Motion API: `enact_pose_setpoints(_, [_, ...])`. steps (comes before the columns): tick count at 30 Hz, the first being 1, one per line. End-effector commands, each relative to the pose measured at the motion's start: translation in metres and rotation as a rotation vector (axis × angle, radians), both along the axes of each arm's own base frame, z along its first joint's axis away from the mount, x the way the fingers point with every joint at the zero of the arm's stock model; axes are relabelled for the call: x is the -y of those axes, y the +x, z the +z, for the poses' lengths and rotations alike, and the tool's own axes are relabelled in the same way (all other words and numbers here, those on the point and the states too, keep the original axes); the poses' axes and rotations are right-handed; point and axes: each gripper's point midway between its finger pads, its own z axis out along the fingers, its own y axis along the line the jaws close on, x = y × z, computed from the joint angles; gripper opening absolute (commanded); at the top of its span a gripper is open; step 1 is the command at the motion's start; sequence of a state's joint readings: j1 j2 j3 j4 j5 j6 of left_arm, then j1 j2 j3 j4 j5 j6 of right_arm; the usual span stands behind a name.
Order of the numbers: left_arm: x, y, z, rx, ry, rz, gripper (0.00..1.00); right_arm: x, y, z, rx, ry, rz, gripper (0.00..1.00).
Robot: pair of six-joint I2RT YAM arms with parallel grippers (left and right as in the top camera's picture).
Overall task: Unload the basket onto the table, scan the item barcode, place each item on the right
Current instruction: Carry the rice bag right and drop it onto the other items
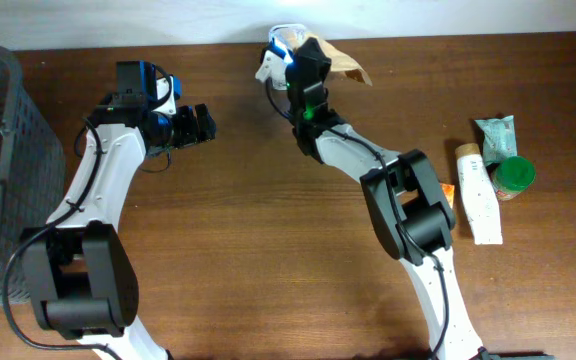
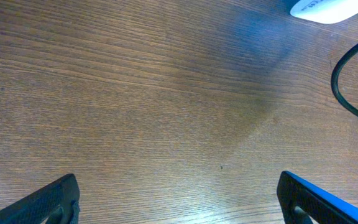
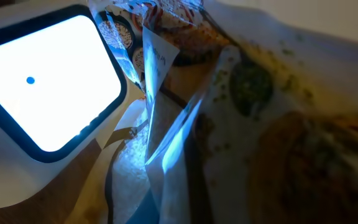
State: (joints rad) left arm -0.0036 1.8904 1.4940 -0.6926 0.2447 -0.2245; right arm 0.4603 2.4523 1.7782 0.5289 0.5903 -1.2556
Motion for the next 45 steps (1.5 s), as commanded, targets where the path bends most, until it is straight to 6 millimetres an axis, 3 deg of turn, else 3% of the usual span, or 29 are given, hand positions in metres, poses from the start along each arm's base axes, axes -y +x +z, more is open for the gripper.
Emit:
enact_pose_setpoints(1, [-0.001,0.000,-0.001,0.002,0.011,-0.009,0.99,0.017,-0.013,0.118,0.193,0.167,-0.061,0.04])
enact_pose_setpoints(6, [-0.001,0.000,-0.001,0.002,0.012,-0.009,0.99,0.033,-0.044,0.195,0.197,0.297,-0.067,0.04])
enact_pose_setpoints(9, [-0.001,0.000,-0.001,0.002,0.011,-0.008,0.99,0.044,-0.070,0.224,0.156,0.434,-0.072,0.04])
enact_pose_setpoints(13, [-0.001,0.000,-0.001,0.002,0.012,-0.008,0.99,0.057,-0.117,0.242,0.030,0.697,-0.083,0.04])
enact_pose_setpoints(15, [-0.001,0.000,-0.001,0.002,0.011,-0.008,0.99,0.058,-0.142,0.237,-0.078,0.845,-0.089,0.04])
enact_pose_setpoints(19, [-0.001,0.000,-0.001,0.002,0.011,-0.008,0.99,0.063,-0.200,0.204,-0.388,1.109,-0.168,0.04])
enact_pose_setpoints(23, [-0.001,0.000,-0.001,0.002,0.011,-0.009,0.99,0.106,-0.245,0.147,-0.622,1.182,-0.464,0.04])
enact_pose_setpoints(27, [-0.001,0.000,-0.001,0.002,0.011,-0.008,0.99,0.157,-0.275,0.090,-0.773,1.137,-0.732,0.04])
enact_pose_setpoints(31, [-0.001,0.000,-0.001,0.002,0.011,-0.008,0.99,0.198,-0.287,0.039,-0.815,1.119,-0.887,0.04])
enact_pose_setpoints(36, [-0.001,0.000,-0.001,0.002,0.011,-0.009,0.99,0.233,-0.293,-0.015,-0.810,1.122,-0.963,0.04])
enact_pose_setpoints(40, [-0.001,0.000,-0.001,0.002,0.011,-0.009,0.99,0.257,-0.284,-0.050,-0.722,1.178,-0.977,0.04])
enact_pose_setpoints(43, [-0.001,0.000,-0.001,0.002,0.011,-0.009,0.99,0.267,-0.286,-0.066,-0.691,1.197,-0.988,0.05])
enact_pose_setpoints(45, [-0.001,0.000,-0.001,0.002,0.011,-0.009,0.99,0.274,-0.290,-0.071,-0.686,1.205,-1.011,0.34])
